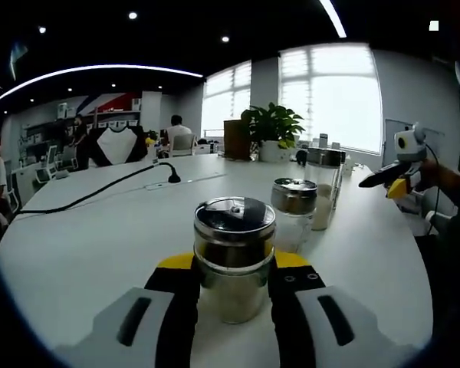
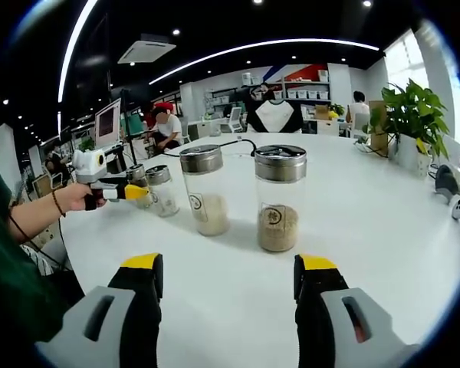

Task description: Rotate the seasoning bottle until the label or dispensing opening points toward the visible target arrow and the bottle remains upright within the marked orientation range

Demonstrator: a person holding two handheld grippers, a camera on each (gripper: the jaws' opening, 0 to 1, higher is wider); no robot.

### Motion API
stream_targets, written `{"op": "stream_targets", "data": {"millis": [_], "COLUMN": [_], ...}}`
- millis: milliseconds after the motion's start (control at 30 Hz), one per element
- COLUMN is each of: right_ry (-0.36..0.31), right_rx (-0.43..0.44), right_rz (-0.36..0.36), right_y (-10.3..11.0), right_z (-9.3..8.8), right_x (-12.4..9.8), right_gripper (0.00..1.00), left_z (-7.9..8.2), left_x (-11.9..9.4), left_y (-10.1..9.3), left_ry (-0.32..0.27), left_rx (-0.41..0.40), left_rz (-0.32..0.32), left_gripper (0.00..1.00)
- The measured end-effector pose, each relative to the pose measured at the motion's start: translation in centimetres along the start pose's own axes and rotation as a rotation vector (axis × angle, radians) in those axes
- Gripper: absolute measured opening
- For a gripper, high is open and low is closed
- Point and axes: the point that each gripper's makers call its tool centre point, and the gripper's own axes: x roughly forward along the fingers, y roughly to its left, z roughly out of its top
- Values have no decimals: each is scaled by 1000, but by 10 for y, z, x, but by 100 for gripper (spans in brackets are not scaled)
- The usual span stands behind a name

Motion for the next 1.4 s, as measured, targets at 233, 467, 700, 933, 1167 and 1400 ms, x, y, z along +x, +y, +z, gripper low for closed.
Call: {"op": "stream_targets", "data": {"millis": [233,467,700,933,1167,1400], "right_ry": [6,0,6,6,7,4], "right_rx": [-10,-16,-20,-19,-18,-13], "right_rz": [-2,-11,-4,-6,-11,-18], "right_y": [0,-3,-1,-2,-3,-5], "right_z": [0,3,4,5,5,5], "right_x": [-1,-2,0,1,0,-2], "right_gripper": [70,70,70,70,70,70], "left_z": [0,0,-1,-1,2,8], "left_x": [0,-1,-2,-2,-3,-7], "left_y": [-5,-10,-13,-13,-14,-10], "left_ry": [2,1,11,5,-21,-55], "left_rx": [43,68,87,88,74,75], "left_rz": [-132,-228,-297,-308,-291,-151], "left_gripper": [36,36,36,36,40,66]}}
